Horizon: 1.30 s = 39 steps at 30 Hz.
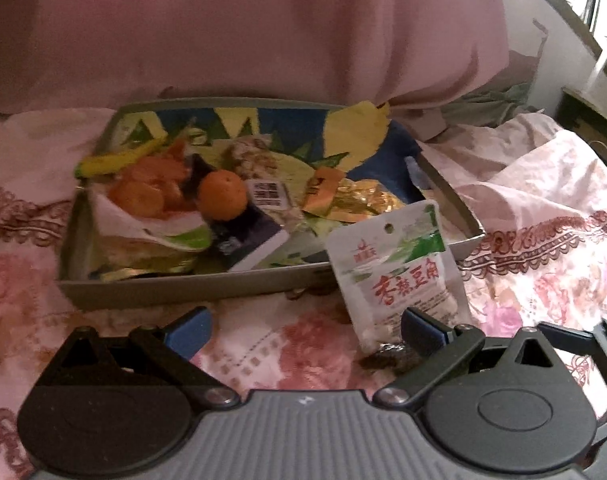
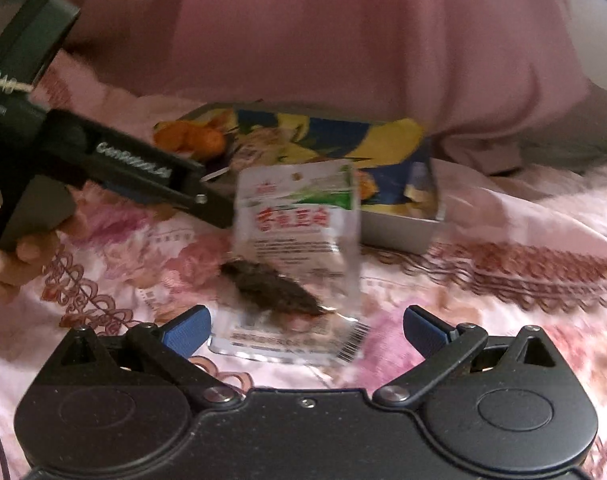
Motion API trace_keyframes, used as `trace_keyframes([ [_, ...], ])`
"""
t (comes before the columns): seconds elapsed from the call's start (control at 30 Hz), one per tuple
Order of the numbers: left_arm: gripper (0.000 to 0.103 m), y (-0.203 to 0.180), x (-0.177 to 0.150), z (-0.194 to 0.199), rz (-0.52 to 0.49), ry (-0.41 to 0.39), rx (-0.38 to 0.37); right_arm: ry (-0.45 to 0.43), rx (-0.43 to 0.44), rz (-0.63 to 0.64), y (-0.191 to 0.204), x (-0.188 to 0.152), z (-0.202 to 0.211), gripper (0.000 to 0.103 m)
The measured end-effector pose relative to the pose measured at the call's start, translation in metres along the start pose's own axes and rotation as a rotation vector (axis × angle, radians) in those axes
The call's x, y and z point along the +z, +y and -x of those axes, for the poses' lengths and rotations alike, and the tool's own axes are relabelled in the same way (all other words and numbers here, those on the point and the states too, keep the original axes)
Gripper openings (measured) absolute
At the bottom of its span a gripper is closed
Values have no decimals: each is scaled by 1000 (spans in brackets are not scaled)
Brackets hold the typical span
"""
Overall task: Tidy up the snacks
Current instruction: 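Reach the left tool to the clear labelled packet while the right tool reaches its dark snack, then close the left tool on the packet edge while the right tool grasps the dark snack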
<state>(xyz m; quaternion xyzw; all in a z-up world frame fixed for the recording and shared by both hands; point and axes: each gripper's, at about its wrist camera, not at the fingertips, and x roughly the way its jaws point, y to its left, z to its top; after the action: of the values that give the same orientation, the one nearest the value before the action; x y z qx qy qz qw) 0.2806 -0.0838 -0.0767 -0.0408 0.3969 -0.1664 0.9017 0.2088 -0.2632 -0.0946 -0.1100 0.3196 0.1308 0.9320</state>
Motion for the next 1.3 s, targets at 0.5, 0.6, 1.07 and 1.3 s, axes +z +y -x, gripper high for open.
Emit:
trace_keyframes([
  [0.5, 102, -3, 0, -18, -30, 4, -89, 52, 45, 79, 17, 10, -32, 77],
  [0.6, 102, -3, -1, -20, -39, 9, -83, 80, 23, 94, 18, 8, -30, 70],
  [1.07, 103, -7, -5, -40, -61, 36, -157, 201, -18, 38, 6, -3, -1, 41],
  [1.3, 102, -9, 3, -59, 6, 13, -246, 172, -17, 4, 2, -1, -5, 56],
])
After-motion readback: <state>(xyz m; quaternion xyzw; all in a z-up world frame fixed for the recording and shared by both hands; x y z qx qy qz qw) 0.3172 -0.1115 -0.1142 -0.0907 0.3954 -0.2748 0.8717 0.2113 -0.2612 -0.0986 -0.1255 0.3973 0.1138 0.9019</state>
